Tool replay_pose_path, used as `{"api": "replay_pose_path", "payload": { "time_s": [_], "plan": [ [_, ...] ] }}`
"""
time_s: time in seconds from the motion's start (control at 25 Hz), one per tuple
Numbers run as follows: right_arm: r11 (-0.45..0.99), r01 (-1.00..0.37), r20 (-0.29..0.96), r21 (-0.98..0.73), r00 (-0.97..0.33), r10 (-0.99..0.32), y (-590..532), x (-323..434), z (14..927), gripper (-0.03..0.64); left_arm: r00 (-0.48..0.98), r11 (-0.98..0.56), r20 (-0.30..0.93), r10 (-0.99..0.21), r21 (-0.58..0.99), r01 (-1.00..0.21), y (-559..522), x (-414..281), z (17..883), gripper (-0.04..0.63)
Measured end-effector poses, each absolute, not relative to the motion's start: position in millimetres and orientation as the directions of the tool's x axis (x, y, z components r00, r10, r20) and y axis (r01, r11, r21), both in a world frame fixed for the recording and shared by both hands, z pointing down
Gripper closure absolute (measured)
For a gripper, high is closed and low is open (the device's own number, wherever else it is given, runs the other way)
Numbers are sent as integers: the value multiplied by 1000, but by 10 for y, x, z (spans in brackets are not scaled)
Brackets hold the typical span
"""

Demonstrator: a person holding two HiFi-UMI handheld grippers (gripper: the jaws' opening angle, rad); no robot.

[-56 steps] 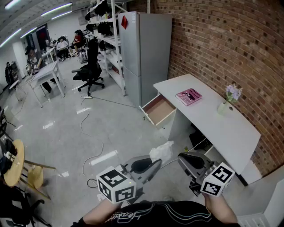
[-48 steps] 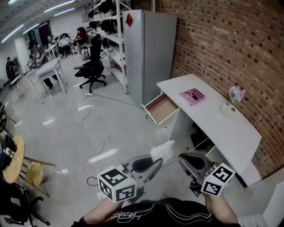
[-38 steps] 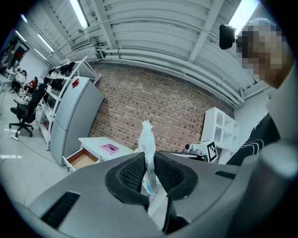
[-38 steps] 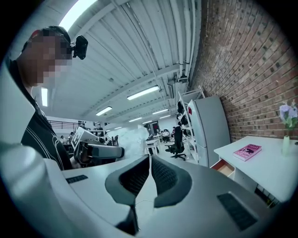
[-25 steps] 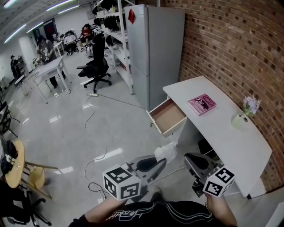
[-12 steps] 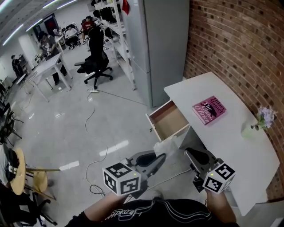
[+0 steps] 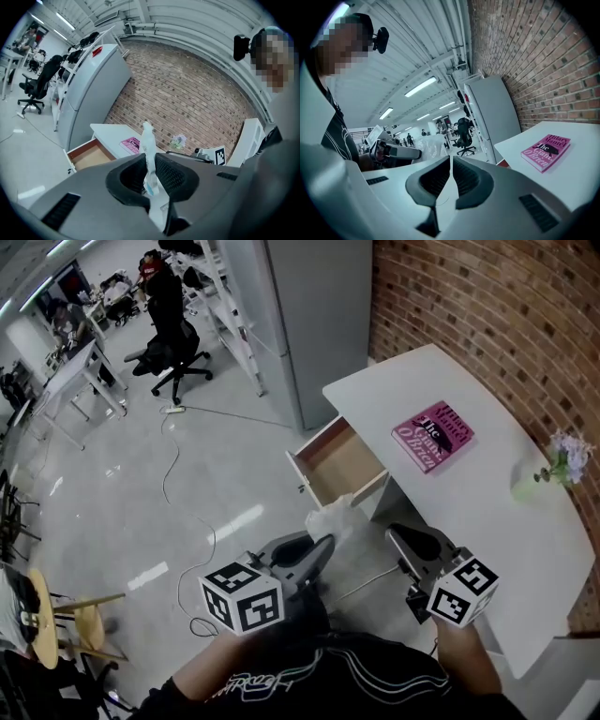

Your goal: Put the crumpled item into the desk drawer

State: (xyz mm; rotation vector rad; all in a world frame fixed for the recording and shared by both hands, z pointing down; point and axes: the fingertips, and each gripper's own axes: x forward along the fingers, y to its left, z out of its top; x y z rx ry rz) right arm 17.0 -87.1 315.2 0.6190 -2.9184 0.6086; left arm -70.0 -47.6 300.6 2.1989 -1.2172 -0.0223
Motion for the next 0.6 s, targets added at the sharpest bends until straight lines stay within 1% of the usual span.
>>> {"api": "replay_pose_path", "payload": {
  "time_s": [0.24,0.36,0.6],
  "plan": [
    [811,-464,205,-356,-886,-417,-1316,148,3382,568,606,-387,312,-732,541,-746,-1058,-770,3361,525],
    [785,-505,237,-358,-863,-447,-1573,135,3543,568,623,-399,347,-701,534,-745,-1413,-822,3567,525],
    [739,-566,306,-365,-823,-479,-2097,-87,3854,568,656,-385,398,-641,573,-723,-2138,-1067,3990,525]
  ]
}}
